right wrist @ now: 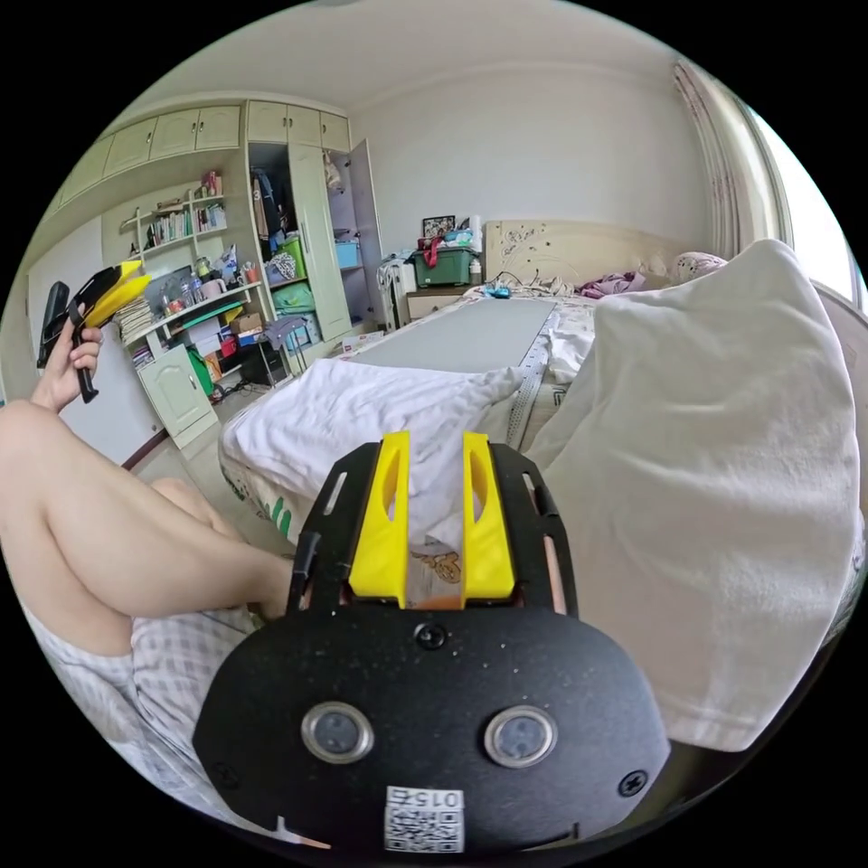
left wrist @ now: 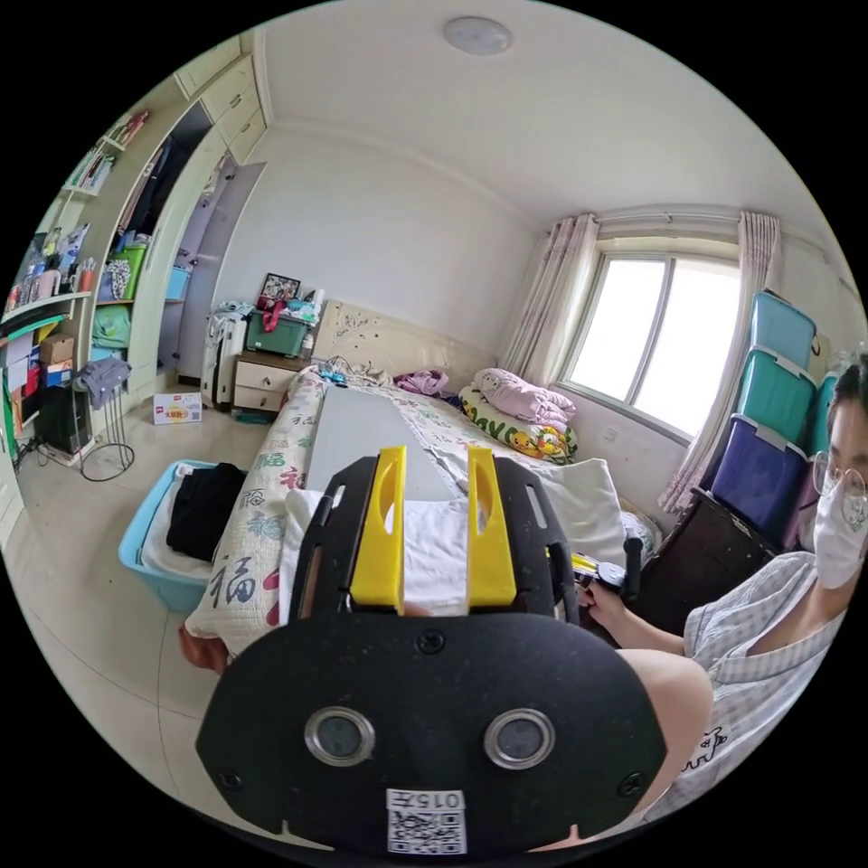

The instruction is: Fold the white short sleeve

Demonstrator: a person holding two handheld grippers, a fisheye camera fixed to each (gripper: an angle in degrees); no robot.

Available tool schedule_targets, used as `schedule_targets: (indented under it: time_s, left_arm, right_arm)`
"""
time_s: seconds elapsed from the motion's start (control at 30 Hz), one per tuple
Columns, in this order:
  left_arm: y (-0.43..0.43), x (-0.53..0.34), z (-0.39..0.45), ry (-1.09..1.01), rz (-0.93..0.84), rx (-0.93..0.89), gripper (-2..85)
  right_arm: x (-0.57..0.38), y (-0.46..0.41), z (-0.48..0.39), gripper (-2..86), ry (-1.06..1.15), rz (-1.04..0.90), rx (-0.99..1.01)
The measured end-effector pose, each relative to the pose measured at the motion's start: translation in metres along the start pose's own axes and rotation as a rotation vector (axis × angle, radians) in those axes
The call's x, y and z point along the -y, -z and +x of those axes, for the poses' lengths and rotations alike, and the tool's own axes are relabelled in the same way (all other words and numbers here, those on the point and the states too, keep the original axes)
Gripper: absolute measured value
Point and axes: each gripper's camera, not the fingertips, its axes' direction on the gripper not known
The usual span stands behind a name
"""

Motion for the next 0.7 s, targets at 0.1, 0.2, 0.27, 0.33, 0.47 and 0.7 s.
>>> schedule_targets:
  time_s: [0.1,0.2,0.27,0.33,0.47,0.7]
  left_arm:
    - [-0.033,0.004,-0.017,-0.022,-0.028,-0.055,10.2]
    - [-0.072,0.008,-0.030,-0.045,-0.104,-0.104,10.4]
    - [-0.092,0.011,-0.044,-0.059,-0.135,-0.158,10.8]
    - [-0.101,0.010,-0.060,-0.066,-0.141,-0.153,10.9]
    - [-0.118,-0.007,-0.111,-0.028,-0.194,-0.064,10.9]
    - [-0.149,-0.069,-0.195,0.180,-0.324,-0.011,10.8]
  right_arm:
    - [0.005,-0.005,0.001,9.1,-0.023,-0.005,-0.023]
    - [0.011,-0.011,0.008,9.1,-0.083,-0.033,-0.034]
    - [0.020,-0.017,0.010,9.0,-0.103,-0.078,-0.045]
    - [0.027,-0.018,0.007,9.0,-0.093,-0.100,-0.067]
    - [0.041,-0.019,-0.004,9.0,-0.067,-0.145,-0.096]
    - [0.063,-0.036,-0.028,9.4,-0.020,-0.229,-0.094]
